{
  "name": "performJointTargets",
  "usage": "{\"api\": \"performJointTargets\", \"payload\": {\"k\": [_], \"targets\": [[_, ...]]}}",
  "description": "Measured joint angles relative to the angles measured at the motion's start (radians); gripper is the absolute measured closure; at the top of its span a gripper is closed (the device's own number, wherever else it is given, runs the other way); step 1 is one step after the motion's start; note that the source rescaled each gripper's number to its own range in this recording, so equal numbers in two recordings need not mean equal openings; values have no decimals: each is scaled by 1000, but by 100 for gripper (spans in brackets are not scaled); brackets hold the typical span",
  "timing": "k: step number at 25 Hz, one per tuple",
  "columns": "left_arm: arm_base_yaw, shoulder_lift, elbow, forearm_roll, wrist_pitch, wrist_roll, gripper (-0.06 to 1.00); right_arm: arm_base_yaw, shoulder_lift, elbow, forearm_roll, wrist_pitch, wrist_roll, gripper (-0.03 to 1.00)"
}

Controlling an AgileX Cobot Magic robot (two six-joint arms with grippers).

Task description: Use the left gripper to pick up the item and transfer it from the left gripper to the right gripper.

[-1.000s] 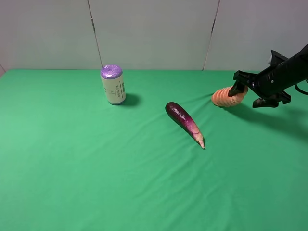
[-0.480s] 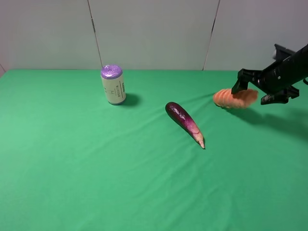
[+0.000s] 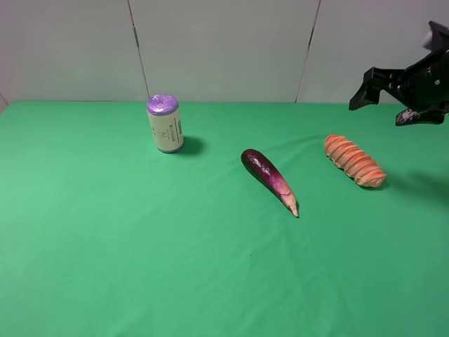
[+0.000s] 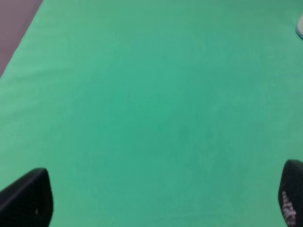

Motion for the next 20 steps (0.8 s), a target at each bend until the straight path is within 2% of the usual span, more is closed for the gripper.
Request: {"api": "performJointTargets", "payload": {"k": [8, 15, 20], "targets": [[0, 0, 0, -1, 0, 0, 0, 0, -134, 0, -12, 123, 0, -3], [0, 0, 0, 0, 0, 0, 0, 0, -262, 0, -28, 316, 0, -3], [0, 0, 0, 0, 0, 0, 0, 0, -370, 0, -81, 437, 5, -3]]}}
